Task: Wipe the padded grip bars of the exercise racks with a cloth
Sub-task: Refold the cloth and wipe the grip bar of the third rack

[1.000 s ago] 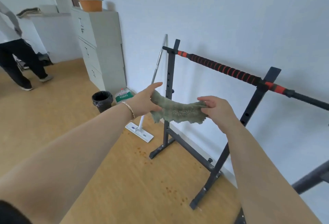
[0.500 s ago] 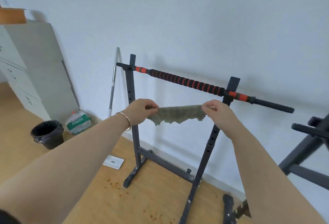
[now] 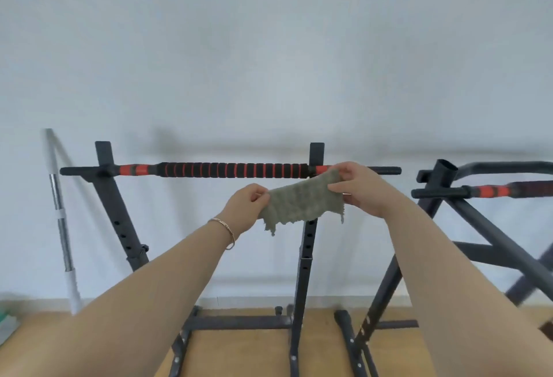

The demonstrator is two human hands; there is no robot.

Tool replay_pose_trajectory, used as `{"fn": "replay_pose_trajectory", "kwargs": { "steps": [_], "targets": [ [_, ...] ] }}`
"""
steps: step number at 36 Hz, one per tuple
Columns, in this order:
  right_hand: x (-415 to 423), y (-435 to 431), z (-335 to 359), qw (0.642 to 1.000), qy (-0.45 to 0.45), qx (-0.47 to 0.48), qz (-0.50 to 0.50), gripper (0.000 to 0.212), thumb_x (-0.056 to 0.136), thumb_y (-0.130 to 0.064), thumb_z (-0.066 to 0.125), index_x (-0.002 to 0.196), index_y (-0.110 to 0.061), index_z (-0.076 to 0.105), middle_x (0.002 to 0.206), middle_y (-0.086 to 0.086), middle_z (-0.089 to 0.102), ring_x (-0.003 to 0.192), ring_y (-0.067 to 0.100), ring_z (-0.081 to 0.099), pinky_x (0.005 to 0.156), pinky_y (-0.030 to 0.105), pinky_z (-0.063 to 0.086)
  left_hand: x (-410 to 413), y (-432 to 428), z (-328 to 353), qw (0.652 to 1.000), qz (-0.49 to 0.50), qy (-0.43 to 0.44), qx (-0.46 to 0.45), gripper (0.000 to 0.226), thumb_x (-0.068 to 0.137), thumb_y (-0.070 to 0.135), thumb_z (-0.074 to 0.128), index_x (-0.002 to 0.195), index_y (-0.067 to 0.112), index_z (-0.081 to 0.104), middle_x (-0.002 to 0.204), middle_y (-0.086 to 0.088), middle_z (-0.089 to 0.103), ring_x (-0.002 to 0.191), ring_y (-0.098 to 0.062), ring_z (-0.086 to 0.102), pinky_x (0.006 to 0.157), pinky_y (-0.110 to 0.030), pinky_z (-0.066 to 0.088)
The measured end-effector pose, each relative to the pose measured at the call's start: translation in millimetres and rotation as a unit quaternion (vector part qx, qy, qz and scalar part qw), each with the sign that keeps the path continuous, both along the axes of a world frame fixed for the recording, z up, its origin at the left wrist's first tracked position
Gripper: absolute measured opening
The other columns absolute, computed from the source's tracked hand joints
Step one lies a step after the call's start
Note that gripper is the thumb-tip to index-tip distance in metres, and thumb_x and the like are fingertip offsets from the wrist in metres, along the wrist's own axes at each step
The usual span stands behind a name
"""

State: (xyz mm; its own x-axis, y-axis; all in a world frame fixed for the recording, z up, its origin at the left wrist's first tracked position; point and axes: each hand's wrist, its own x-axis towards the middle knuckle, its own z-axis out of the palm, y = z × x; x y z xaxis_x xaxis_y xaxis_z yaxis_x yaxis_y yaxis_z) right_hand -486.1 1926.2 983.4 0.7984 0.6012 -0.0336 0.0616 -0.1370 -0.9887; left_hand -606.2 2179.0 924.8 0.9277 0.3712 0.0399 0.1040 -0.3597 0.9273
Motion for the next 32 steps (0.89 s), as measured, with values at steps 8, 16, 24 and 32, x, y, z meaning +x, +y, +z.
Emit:
{"fn": "replay_pose_trajectory", "kwargs": {
  "steps": [8,16,24,32],
  "targets": [
    [20,-44,21,0.982,-0.106,-0.098,-0.120,0.029,0.086,0.004,0.062,0.110,-0.013,0.067,0.103,0.009,0.075,0.099,0.028,0.071,0.089,0.042,0.059,57,-47,-8,0.994,-0.102,0.010,0.028,0.007,0.093,0.028,0.062,0.097,0.024,0.067,0.097,0.005,0.073,0.090,-0.016,0.070,0.081,-0.031,0.058],
    [72,-74,44,0.948,-0.186,-0.197,-0.167,0.038,0.084,-0.004,0.052,0.090,-0.034,0.073,0.102,-0.009,0.070,0.088,0.016,0.063,0.063,0.025,0.047,115,-103,-4,0.986,-0.126,0.051,0.093,0.002,0.083,0.028,0.069,0.084,0.029,0.070,0.084,0.010,0.072,0.082,-0.009,0.067,0.067,-0.021,0.048],
    [149,-79,49,0.931,-0.244,-0.229,-0.143,0.021,0.082,-0.008,0.066,0.088,-0.027,0.061,0.094,-0.008,0.069,0.081,0.008,0.061,0.061,0.022,0.042,174,-147,-20,0.986,-0.089,0.098,0.102,0.003,0.085,0.024,0.069,0.085,0.021,0.070,0.083,0.001,0.074,0.083,-0.019,0.071,0.080,-0.039,0.059],
    [203,-54,42,0.915,-0.272,-0.294,-0.052,0.015,0.081,-0.007,0.068,0.087,-0.021,0.073,0.089,-0.008,0.068,0.082,0.009,0.063,0.070,0.023,0.051,199,-158,-33,0.983,-0.049,0.129,0.119,0.010,0.091,0.024,0.063,0.091,0.017,0.070,0.089,-0.003,0.072,0.083,-0.021,0.070,0.081,-0.040,0.060]
  ]
}}
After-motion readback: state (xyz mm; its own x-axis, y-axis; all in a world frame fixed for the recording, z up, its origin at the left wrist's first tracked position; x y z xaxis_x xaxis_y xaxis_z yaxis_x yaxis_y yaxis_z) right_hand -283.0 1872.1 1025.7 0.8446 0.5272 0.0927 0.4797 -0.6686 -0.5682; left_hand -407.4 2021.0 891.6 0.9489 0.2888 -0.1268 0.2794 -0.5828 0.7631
